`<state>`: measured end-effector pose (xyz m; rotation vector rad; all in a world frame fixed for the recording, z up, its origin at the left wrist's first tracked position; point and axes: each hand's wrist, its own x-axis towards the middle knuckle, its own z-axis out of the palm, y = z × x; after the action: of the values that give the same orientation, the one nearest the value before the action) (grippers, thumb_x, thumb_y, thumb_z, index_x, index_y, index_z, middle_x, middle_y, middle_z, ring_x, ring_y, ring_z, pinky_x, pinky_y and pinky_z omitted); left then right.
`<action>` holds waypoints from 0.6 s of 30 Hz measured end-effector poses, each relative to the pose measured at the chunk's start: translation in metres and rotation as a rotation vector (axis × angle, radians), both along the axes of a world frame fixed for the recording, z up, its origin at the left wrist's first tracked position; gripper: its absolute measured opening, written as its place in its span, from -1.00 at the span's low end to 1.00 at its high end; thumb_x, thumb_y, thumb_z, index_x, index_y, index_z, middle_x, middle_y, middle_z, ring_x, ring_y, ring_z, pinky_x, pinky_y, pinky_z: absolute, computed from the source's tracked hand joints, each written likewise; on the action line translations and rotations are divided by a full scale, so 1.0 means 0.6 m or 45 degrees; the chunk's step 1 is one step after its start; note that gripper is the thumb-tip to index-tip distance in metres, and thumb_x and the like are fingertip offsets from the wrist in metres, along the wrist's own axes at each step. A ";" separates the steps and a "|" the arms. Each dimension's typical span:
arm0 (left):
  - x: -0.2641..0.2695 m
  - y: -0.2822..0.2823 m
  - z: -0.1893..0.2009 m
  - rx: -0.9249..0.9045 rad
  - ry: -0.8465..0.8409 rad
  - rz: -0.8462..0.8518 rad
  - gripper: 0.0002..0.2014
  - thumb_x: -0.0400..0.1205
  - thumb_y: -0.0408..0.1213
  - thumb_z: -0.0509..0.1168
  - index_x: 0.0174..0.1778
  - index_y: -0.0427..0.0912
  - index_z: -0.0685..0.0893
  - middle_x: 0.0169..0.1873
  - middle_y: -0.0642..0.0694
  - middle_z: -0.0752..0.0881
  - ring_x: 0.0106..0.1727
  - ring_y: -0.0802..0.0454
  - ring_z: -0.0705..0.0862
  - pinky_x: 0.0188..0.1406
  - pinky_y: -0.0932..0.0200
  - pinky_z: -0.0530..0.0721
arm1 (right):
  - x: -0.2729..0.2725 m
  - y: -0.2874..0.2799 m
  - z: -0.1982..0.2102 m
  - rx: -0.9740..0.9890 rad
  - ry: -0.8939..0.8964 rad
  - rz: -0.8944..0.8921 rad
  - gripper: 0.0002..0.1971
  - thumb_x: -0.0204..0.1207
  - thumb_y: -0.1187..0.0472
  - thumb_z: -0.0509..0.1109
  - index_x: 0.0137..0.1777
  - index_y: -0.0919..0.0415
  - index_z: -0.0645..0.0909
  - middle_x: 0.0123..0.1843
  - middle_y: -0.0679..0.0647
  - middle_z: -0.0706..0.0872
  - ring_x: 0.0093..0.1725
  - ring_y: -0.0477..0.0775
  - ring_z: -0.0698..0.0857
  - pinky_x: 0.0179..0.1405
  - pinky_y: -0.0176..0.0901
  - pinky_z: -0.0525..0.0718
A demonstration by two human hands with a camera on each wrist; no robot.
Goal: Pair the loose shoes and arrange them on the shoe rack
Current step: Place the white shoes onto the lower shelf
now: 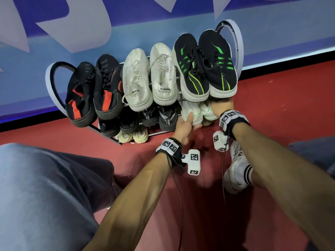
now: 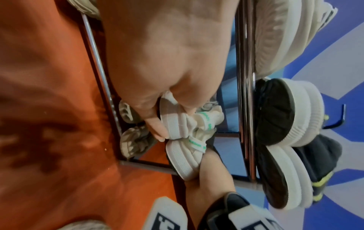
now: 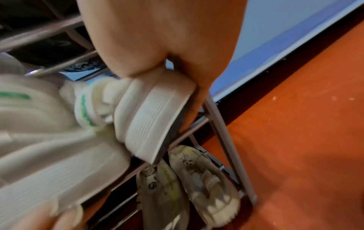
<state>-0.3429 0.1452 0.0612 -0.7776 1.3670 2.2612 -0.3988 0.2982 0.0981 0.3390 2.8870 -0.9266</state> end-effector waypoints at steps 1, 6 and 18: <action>-0.009 -0.006 0.000 -0.013 0.002 0.013 -0.51 0.75 -0.09 0.29 0.50 -0.28 0.38 0.32 -0.36 0.68 -0.31 -0.01 0.84 -0.29 0.11 0.85 | -0.008 -0.006 -0.002 -0.019 -0.038 0.018 -0.56 0.72 0.02 0.06 0.28 0.31 0.61 0.34 0.37 0.65 0.41 0.35 0.54 0.40 -0.01 0.39; -0.032 -0.009 -0.006 -0.044 -0.077 -0.023 -0.44 0.75 -0.10 0.30 0.56 -0.39 0.38 0.31 -0.37 0.68 -0.30 -0.03 0.85 -0.41 0.16 0.81 | 0.007 -0.015 -0.035 -0.149 -0.069 -0.212 -0.69 0.68 0.19 0.22 0.18 0.43 0.65 0.21 0.41 0.72 0.22 0.42 0.65 0.14 0.02 0.54; -0.025 -0.006 -0.021 0.003 -0.122 -0.021 -0.57 0.78 -0.18 0.25 0.51 -0.31 0.43 0.40 -0.37 0.63 -0.29 -0.03 0.85 -0.46 0.17 0.79 | 0.089 -0.022 -0.074 -0.257 0.509 -0.239 -0.65 0.68 0.16 0.28 0.31 0.44 0.48 0.52 0.39 0.40 0.32 0.24 0.48 0.42 -0.03 0.45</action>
<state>-0.3578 0.1416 0.0487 -0.8594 1.3221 2.1829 -0.3452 0.2848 0.0536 0.4597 3.1087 -1.4566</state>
